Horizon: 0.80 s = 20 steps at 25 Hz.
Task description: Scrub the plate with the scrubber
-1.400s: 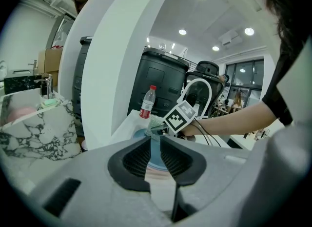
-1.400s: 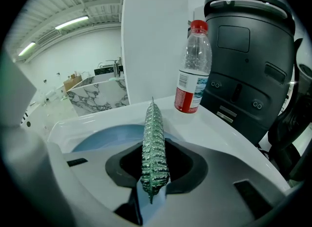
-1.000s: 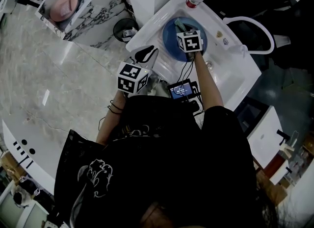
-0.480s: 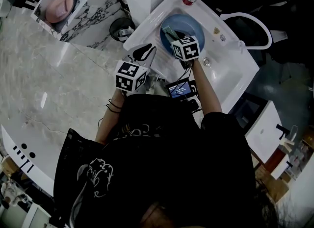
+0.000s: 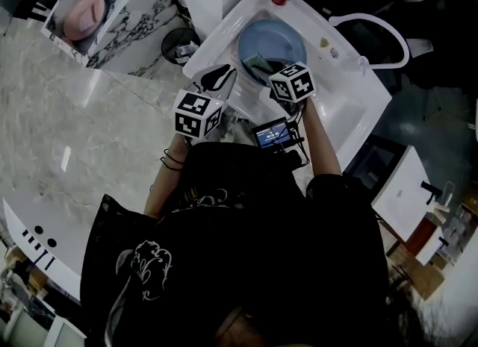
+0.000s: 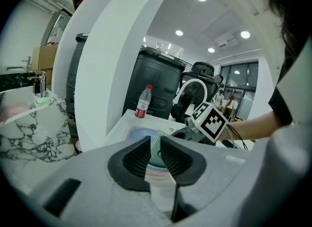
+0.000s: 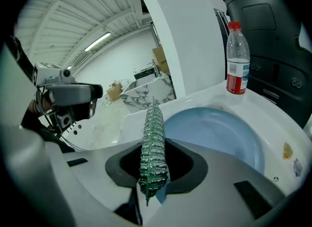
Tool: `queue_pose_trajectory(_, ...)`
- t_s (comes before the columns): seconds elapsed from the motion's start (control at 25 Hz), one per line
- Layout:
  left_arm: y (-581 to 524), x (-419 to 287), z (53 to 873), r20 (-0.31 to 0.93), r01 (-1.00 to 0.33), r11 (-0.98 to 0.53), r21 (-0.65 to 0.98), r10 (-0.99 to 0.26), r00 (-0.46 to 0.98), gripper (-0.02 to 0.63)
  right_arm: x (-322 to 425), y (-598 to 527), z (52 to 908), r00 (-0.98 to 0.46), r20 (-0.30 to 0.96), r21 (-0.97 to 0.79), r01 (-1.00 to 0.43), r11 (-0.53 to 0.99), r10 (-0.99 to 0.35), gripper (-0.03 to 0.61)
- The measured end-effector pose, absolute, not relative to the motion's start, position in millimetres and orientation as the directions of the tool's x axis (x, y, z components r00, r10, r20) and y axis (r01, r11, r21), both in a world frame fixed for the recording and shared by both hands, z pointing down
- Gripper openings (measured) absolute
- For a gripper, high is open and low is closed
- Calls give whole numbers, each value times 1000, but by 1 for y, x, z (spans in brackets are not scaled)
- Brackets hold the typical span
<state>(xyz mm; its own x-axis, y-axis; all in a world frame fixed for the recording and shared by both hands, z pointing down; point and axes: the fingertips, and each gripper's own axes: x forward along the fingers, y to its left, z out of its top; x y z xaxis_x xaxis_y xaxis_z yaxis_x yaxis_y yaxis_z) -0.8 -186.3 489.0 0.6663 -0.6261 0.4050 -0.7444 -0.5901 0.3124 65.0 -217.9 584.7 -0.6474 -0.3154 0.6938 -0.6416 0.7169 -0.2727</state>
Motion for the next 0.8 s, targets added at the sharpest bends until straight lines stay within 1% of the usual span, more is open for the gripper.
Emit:
queue_pose_trajectory(0.16, -190, 7, 488, 403, -736, -601, 312, -617, 675, 61, 67, -217, 586, -646, 701, -256, -623, 739, -302, 91)
queue_pose_trajectory(0.36, -189, 21, 487, 399, -716, -622, 318, -597, 696, 61, 83, -238, 576, -621, 678, -197, -669, 717, -393, 89)
queue_pose_trajectory(0.8, -190, 40, 495, 423, -704, -631, 326, -569, 705, 61, 164, -324, 575, -406, 687, 70, -788, 611, -602, 89)
